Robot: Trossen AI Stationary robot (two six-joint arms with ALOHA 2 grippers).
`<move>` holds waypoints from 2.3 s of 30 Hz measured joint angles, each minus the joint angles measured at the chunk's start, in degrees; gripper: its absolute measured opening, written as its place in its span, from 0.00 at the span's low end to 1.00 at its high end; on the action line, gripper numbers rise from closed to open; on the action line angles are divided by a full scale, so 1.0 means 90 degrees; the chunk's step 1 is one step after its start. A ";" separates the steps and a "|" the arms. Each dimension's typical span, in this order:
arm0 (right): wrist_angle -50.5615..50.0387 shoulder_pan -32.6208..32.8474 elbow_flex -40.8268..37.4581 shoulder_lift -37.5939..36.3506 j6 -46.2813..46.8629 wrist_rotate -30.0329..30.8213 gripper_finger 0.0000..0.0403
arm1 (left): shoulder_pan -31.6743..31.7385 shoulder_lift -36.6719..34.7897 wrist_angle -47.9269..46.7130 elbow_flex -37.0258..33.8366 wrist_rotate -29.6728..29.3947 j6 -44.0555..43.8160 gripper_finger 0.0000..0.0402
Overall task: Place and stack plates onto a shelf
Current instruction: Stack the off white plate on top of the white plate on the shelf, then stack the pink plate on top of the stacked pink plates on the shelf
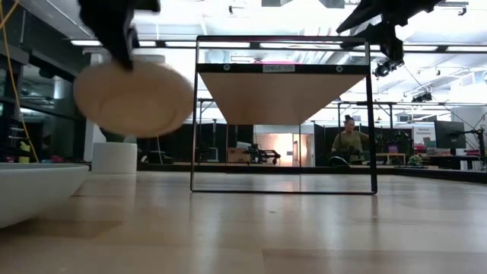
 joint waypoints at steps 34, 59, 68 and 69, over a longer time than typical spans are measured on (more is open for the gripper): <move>0.2684 0.0000 0.0000 -0.0010 -0.1321 0.0254 0.31 | 0.1996 0.4450 0.0675 0.4547 -0.0372 0.5265 0.03; 0.2635 0.0000 0.0000 -0.0005 -0.1325 0.0287 0.31 | 0.1997 0.3846 0.0597 0.5089 0.0244 0.4043 0.35; 0.2352 -0.0002 0.0000 -0.0006 -0.1429 -0.0370 0.31 | 0.2074 0.1537 0.1625 0.3478 0.1237 0.2023 0.34; 0.2202 -0.0002 0.0000 -0.0007 -0.1342 -0.0659 0.31 | 0.2038 0.1192 0.2029 0.3064 0.1243 0.1866 0.33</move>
